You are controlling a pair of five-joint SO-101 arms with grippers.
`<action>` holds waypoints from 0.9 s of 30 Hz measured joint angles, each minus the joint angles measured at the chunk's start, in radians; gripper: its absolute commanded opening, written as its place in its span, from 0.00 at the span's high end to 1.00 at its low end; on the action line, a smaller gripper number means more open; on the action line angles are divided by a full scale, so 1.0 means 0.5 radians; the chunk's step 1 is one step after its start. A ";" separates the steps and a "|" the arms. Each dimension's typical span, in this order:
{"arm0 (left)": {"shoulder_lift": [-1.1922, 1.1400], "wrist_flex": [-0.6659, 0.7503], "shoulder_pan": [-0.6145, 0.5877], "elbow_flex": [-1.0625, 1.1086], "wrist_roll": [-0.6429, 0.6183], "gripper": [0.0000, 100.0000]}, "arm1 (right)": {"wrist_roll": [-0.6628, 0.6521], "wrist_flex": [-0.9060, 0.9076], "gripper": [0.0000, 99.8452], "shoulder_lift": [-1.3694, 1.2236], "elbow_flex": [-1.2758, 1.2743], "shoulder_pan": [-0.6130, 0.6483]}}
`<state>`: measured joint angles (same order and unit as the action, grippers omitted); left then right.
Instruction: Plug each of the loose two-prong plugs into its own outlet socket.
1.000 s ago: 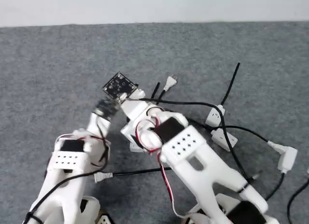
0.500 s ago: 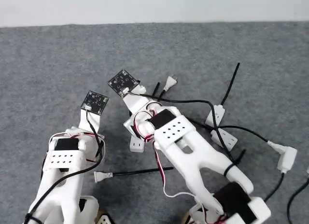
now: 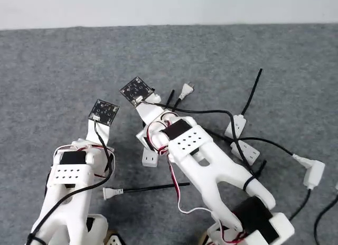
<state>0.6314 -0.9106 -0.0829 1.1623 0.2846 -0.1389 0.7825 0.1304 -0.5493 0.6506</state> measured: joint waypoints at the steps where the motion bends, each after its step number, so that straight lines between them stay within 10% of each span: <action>1: 0.000 0.000 0.000 0.000 0.000 0.94 | 0.006 0.000 0.99 0.031 -0.028 0.000; 27: 0.000 0.000 0.000 0.000 0.000 0.94 | 0.052 -0.150 0.99 0.279 -0.310 0.052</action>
<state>0.6314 -0.9106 -0.0829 1.1623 0.2846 -0.1128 0.7073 0.2700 -0.7043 0.6767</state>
